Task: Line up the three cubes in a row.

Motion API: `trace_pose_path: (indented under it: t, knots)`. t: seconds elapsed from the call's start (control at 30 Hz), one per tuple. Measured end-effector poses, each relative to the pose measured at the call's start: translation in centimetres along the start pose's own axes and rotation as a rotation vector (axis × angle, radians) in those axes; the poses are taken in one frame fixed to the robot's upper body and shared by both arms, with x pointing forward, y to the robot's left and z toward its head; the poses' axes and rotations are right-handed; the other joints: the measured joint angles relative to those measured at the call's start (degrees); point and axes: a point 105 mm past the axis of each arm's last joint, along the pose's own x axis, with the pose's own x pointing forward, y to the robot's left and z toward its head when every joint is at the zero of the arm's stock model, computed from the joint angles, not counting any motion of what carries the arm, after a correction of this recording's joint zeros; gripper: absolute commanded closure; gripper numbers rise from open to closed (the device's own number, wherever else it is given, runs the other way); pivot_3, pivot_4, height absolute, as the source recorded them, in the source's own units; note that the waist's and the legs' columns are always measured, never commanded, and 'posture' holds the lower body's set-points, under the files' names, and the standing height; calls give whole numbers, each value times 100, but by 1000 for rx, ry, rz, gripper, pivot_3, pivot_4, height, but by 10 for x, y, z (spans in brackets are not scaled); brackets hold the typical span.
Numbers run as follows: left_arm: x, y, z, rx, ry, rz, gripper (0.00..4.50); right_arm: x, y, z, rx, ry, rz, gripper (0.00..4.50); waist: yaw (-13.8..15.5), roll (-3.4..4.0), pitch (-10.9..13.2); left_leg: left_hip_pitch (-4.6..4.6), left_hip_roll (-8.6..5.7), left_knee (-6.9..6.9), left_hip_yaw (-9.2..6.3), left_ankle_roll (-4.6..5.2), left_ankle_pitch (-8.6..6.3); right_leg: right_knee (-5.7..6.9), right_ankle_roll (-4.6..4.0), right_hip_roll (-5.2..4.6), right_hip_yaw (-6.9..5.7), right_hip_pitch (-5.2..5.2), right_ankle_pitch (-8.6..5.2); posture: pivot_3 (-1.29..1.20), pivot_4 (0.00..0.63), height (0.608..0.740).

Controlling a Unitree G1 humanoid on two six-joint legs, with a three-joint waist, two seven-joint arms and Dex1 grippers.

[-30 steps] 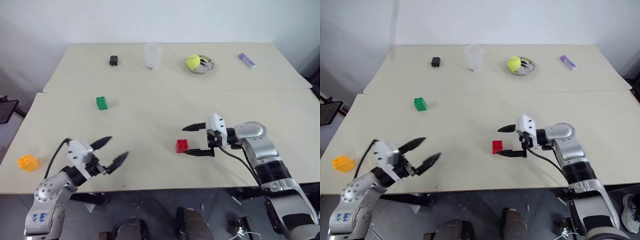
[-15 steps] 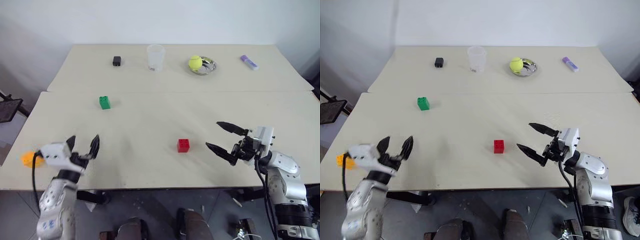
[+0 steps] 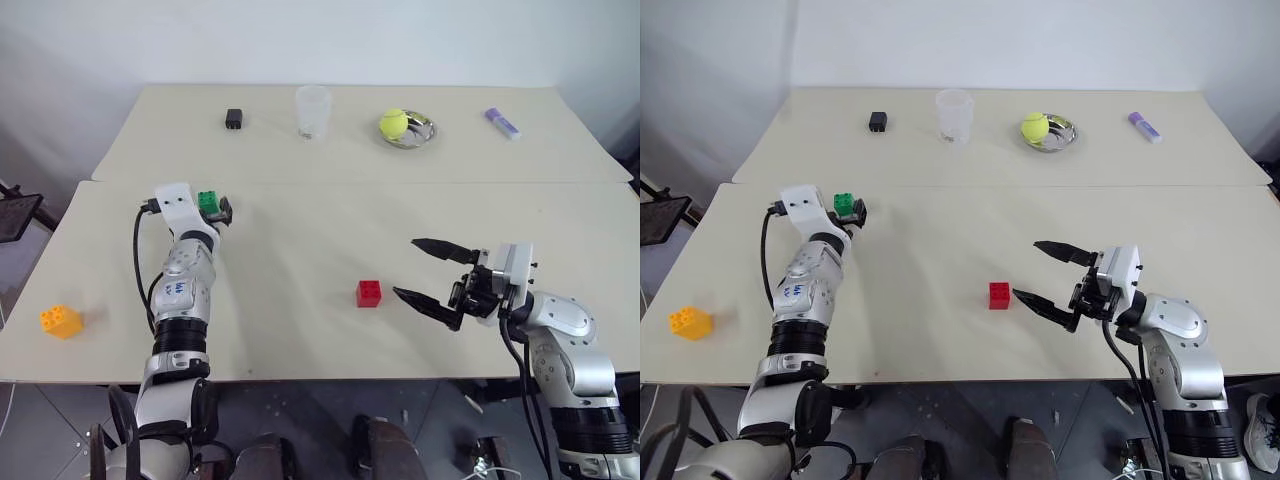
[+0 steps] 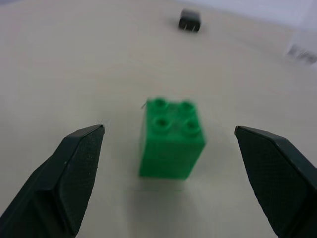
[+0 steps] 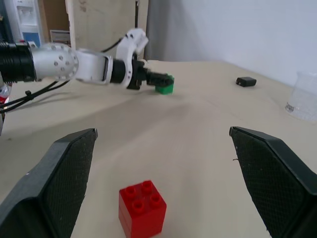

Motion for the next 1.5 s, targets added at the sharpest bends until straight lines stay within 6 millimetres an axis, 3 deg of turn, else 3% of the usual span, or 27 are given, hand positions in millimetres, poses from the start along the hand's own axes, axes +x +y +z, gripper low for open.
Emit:
trace_pose_path:
  t: [0.1, 0.2, 0.47, 0.6, 0.7, 0.83, 0.9, 0.97, 1.17, 1.27, 1.4, 1.5]
  knots:
    - [8, -5, -3, 17, 14, -26, 0, -1, 6, -4, 21, 3, -16, 15, 29, -3, 2, -16, -1, 10, 3, 1, 1, -6, 1, -1, -10, 2, 0, 0, 150, 740]
    - [12, -6, -1, 20, 0, -42, 575, -5, 9, -10, 44, 15, -40, 0, 3, -3, 2, -29, -1, 10, 1, 3, 2, -18, 3, 0, -17, -1, 2, 0, 150, 740]
    - [15, -10, 4, 47, -26, -81, 2965, -5, 5, -9, 43, 13, -69, 0, -11, -3, 2, -32, -1, 10, -7, 1, 4, -19, 3, 2, -25, -1, 2, 0, 150, 740]
    - [9, -5, 3, 135, -22, -195, 2991, -4, -4, -5, 20, 11, -80, 0, -25, -3, 2, -32, -1, 9, -5, 0, 5, -16, 3, 3, -25, -2, 2, 0, 150, 740]
    - [-9, -7, 9, 123, -61, -465, 2991, -13, -9, -6, 7, 38, -100, 0, -41, -3, 2, -42, 3, 6, -6, -4, 6, -10, 4, 3, -34, -15, 1, 0, 150, 740]
    - [-65, -32, 24, 182, -63, -1029, 2991, -23, -10, -8, 11, 74, -110, 0, -46, -2, 2, -41, 2, 8, -7, -6, 6, -7, 6, 2, -36, -14, 0, 0, 150, 740]
    - [-100, -43, 16, 289, 28, -1314, 2991, -29, -11, -10, 17, 98, -119, 0, -39, 1, 1, -41, 2, 14, -6, -7, 6, -3, 7, 2, -33, -14, -1, 0, 150, 740]
    - [-113, -52, 3, 342, 100, -1445, 2991, -33, -10, -12, 25, 126, -105, 0, -5, 4, 0, -40, 1, 22, -6, -8, 9, -5, 4, 2, -27, -10, -2, 0, 150, 740]
    - [-127, -89, -47, 408, 208, -1619, 2991, -41, -11, -14, 89, 113, -167, 0, 1, 3, 0, -47, 0, 33, -12, -4, 12, -2, 0, 1, -21, -11, -2, 0, 150, 740]
    - [-124, -99, -49, 426, 190, -1640, 2991, -53, 0, -26, 127, 164, -165, 0, 5, 3, 0, -48, 0, 28, -22, -5, 12, 0, 0, 1, -28, -11, -1, 0, 150, 740]
    - [-119, -104, -50, 471, 172, -1641, 2991, -54, 5, -28, 134, 174, -162, 0, -11, 3, 0, -45, 0, 34, -22, -2, 12, 1, -1, -1, -20, -10, -1, 0, 150, 740]
    - [-117, -107, -53, 473, 168, -1637, 2057, -52, 7, -24, 118, 167, -149, 0, -3, 3, 0, -45, 0, 45, -27, 2, 12, 9, -2, -5, -20, -10, 0, 0, 150, 740]
